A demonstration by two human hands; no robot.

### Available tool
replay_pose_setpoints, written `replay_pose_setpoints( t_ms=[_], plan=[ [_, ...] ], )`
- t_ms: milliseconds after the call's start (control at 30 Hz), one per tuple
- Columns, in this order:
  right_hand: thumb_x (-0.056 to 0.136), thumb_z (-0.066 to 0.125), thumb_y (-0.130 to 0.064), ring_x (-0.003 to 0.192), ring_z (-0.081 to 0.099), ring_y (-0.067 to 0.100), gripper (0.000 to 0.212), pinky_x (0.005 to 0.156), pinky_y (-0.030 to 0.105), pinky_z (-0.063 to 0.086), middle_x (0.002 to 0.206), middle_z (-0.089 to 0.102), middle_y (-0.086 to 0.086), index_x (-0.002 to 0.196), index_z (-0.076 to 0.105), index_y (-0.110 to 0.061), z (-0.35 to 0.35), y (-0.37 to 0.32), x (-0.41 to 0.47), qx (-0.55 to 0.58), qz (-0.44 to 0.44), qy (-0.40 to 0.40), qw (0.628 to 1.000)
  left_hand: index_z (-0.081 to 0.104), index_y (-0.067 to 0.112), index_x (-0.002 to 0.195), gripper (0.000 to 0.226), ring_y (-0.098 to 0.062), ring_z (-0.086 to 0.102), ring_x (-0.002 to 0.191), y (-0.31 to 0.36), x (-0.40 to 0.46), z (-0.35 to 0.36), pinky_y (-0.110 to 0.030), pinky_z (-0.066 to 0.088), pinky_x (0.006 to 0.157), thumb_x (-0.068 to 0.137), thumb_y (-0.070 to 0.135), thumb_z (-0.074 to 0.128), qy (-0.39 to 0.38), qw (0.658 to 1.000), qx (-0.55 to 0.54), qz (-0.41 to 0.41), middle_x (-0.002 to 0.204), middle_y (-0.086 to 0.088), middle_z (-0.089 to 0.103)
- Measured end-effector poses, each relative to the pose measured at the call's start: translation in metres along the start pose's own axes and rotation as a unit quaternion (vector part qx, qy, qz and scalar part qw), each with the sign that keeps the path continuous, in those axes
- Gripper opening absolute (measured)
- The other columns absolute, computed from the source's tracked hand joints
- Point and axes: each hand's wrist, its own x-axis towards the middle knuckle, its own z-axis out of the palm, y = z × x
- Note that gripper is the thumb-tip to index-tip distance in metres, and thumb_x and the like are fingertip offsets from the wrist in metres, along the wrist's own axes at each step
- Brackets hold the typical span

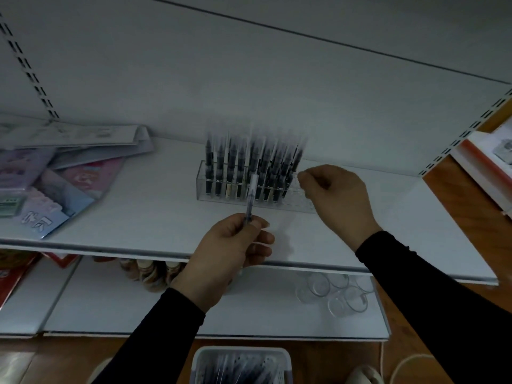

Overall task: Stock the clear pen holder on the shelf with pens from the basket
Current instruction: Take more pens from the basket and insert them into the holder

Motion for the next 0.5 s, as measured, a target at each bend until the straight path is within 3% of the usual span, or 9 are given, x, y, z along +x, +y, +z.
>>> replay_pose_setpoints(
  t_ms=[133,200,267,400,500],
  plan=[
    [0.088,0.064,-0.036,0.075,0.064,-0.002,0.011,0.072,0.016,0.051,0.078,0.071,-0.015,0.081,0.071,-0.033,0.003,-0.012,-0.024,0.117,0.047,-0.122,0.985,0.065,0.009,0.099,0.021,-0.017,0.065,0.067,0.003,-0.004,0.005,-0.025,0.054,0.062,0.099,0.019,0.047,-0.027,0.999,0.028,-0.004,0.079,-0.005,0.071],
    [0.088,0.065,-0.033,0.073,0.064,-0.003,0.012,0.071,0.017,0.051,0.077,0.072,-0.01,0.084,0.074,-0.026,0.006,-0.015,-0.032,0.147,0.065,-0.176,0.971,0.065,0.01,0.099,0.022,-0.018,0.064,0.066,0.006,-0.008,0.008,-0.021,0.051,0.053,0.1,0.02,0.046,-0.052,0.998,0.042,-0.007,0.079,-0.006,0.07],
    [0.09,0.065,-0.029,0.072,0.064,0.001,0.017,0.071,0.018,0.052,0.079,0.072,-0.002,0.09,0.075,-0.016,0.008,-0.015,-0.035,0.168,0.069,-0.213,0.96,0.067,0.013,0.1,0.023,-0.017,0.063,0.065,0.007,-0.011,0.01,-0.02,0.051,0.054,0.1,0.02,0.045,-0.077,0.995,0.055,-0.001,0.079,-0.006,0.069],
    [0.089,0.067,-0.025,0.081,0.069,0.014,0.02,0.081,0.025,0.055,0.087,0.074,0.009,0.094,0.073,-0.007,0.005,-0.012,-0.038,0.213,0.091,-0.235,0.944,0.068,0.016,0.103,0.024,-0.015,0.063,0.064,0.006,-0.014,0.015,-0.024,0.052,0.062,0.1,0.02,0.045,-0.096,0.993,0.065,-0.001,0.078,-0.005,0.069],
    [0.088,0.067,-0.022,0.08,0.068,0.017,0.016,0.08,0.026,0.055,0.088,0.073,0.013,0.09,0.073,-0.007,0.003,-0.011,-0.037,0.22,0.091,-0.209,0.948,0.069,0.015,0.1,0.021,-0.014,0.067,0.07,0.003,-0.012,0.017,-0.032,0.056,0.074,0.098,0.023,0.05,-0.065,0.991,0.112,0.019,0.082,-0.005,0.072]
  ],
)
